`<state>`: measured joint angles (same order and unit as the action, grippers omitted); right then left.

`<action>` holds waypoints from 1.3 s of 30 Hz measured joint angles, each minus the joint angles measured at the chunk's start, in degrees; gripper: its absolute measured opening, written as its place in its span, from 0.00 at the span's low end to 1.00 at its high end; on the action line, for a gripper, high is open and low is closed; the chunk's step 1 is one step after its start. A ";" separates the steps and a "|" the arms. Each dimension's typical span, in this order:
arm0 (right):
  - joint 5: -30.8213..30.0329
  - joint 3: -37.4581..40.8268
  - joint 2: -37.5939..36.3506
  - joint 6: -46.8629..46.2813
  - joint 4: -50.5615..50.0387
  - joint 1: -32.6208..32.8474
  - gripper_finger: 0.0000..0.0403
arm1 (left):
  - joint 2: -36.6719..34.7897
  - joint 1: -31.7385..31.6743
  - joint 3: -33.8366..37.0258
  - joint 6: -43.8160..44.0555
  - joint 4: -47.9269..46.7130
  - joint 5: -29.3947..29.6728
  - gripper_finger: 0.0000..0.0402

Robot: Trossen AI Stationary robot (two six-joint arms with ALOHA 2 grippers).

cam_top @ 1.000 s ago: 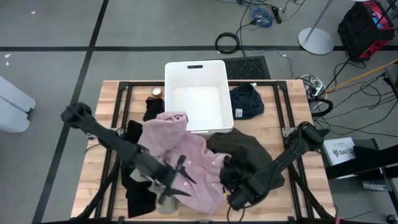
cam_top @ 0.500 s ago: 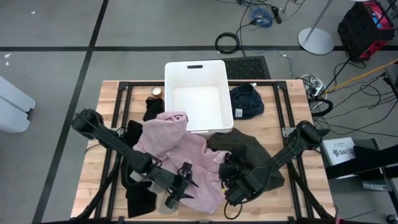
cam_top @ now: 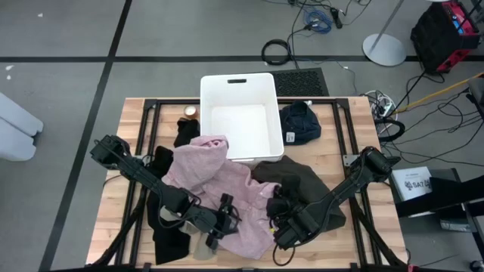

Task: Fold laundry
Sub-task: Put the pink polo into the white laundry bin

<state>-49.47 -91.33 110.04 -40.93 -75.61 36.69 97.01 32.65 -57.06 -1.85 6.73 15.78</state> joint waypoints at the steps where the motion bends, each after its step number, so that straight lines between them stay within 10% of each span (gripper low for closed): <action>1: 0.00 0.00 0.00 -0.02 -0.11 0.00 0.26 | 0.00 0.01 0.00 0.00 0.20 0.68 0.40; 7: 0.00 0.00 -0.33 0.66 -0.66 0.11 0.26 | 0.00 -0.01 0.00 -0.02 0.25 1.45 0.04; 25: 10.58 -20.59 -6.25 19.92 -0.87 2.15 0.26 | -21.19 3.56 -13.70 0.02 -18.32 4.00 0.01; 39: 9.65 -10.06 -6.84 14.72 6.58 3.23 0.26 | -35.76 3.86 -15.72 1.46 -18.44 10.63 0.01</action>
<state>-39.83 -101.38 103.20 -26.21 -69.03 39.92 61.25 36.51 -72.78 -0.38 -11.70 26.41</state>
